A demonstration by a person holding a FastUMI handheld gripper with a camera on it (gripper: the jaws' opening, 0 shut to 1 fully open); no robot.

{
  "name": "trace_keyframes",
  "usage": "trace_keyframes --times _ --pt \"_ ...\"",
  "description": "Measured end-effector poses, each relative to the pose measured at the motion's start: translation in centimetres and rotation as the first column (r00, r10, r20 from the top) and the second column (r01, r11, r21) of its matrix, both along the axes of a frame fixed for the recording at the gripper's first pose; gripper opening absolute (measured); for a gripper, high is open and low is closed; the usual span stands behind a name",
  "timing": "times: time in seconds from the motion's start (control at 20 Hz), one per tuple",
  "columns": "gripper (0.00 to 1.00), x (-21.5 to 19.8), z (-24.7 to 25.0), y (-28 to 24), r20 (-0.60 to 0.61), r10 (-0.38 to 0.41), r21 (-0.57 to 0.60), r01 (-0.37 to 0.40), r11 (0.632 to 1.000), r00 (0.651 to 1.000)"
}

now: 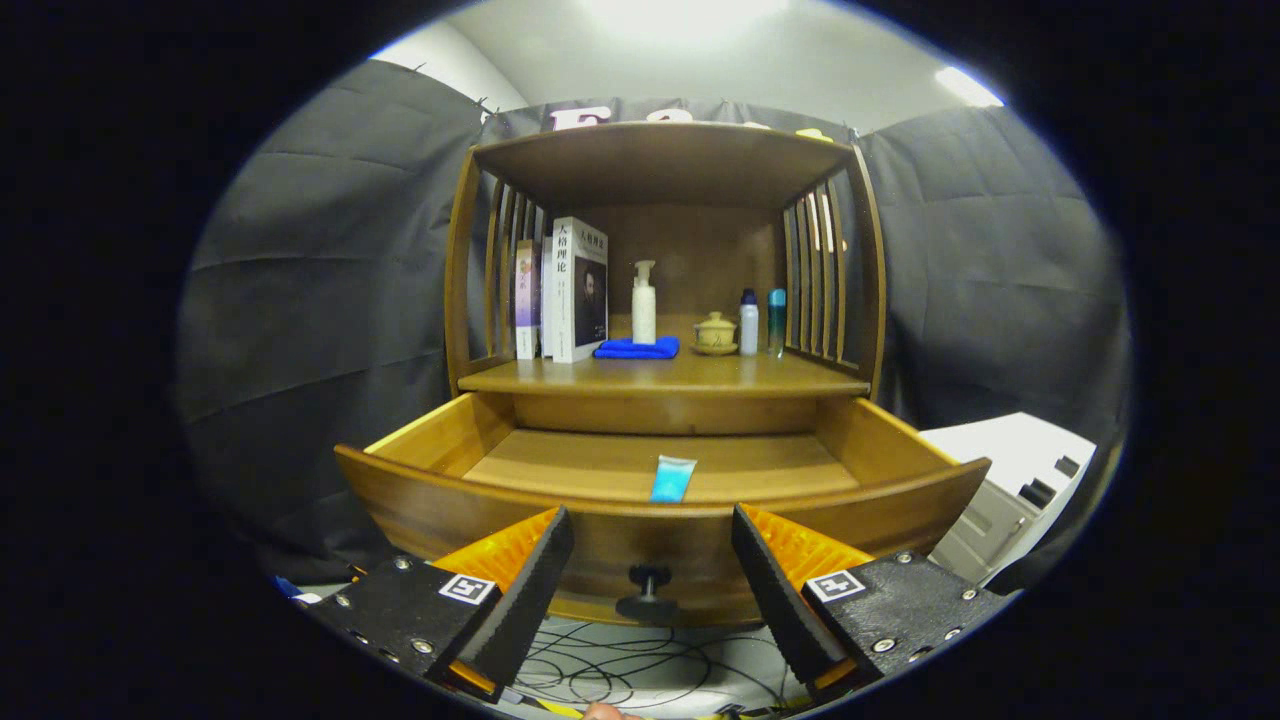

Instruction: Pull open the drawer, take out the items inside it, and place them on the countertop above the cabinet.

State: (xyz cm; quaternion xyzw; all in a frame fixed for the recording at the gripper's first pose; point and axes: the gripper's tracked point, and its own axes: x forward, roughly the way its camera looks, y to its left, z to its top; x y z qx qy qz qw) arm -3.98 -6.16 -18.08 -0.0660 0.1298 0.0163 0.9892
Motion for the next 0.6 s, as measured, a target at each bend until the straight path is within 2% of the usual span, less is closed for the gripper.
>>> trace_keyframes --times 0.25,0.4,0.6 --pt "0.97 4.4 3.1 0.8 -0.074 -0.022 -0.048 0.018 0.999 0.997" --pt "0.97 7.7 3.2 1.8 -0.142 -0.038 -0.068 0.029 0.997 0.989" --pt "0.96 11.5 0.4 1.5 -0.300 -0.093 -0.099 0.066 0.993 0.950"
